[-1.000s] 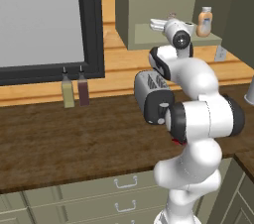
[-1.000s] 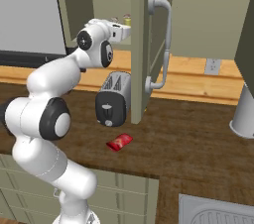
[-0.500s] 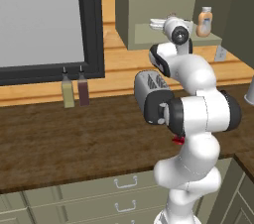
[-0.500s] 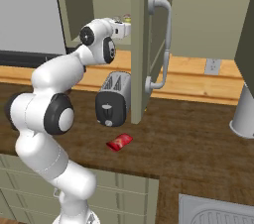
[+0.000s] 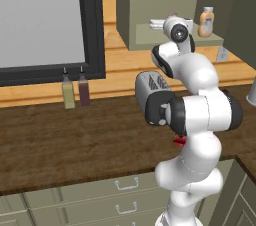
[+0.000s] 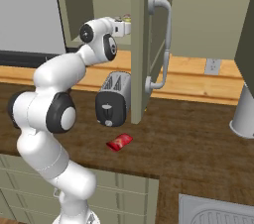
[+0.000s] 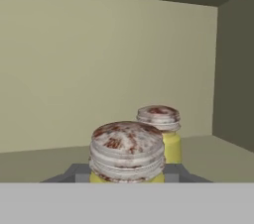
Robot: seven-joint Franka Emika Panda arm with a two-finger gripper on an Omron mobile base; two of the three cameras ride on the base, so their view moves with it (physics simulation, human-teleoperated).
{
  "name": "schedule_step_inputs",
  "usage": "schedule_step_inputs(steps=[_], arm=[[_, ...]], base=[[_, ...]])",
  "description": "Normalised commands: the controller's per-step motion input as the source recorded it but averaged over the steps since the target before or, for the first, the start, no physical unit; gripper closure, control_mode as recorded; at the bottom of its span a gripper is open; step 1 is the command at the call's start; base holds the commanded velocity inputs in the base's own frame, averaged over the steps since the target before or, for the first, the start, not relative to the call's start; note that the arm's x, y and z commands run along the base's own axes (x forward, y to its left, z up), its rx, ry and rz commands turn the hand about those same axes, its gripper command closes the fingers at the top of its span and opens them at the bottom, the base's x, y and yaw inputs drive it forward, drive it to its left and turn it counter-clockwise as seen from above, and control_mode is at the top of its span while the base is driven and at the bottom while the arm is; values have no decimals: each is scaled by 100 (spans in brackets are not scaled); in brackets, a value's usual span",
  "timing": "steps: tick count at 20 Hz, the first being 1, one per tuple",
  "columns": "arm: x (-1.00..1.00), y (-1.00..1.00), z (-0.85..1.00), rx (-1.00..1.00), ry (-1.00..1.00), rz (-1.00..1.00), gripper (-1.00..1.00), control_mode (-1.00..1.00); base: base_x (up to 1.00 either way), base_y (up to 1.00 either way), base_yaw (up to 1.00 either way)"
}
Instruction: Put the shaker and condiment bottle from the counter next to their counterparts in the cabinet.
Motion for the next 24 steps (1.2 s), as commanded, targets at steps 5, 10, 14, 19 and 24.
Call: schedule_step_inputs(steps=[5, 10, 14, 19, 24], arm=[[0, 0, -19, 0, 0, 0, -100, -100], [0, 0, -4, 0, 0, 0, -100, -100], [-2, 0, 0, 0, 0, 0, -100, -100], [-28, -7, 0, 0, 0, 0, -100, -100], [-61, -16, 0, 0, 0, 0, -100, -100]], base=[[0, 0, 0], [0, 0, 0], [0, 0, 0], [0, 0, 0], [0, 0, 0]])
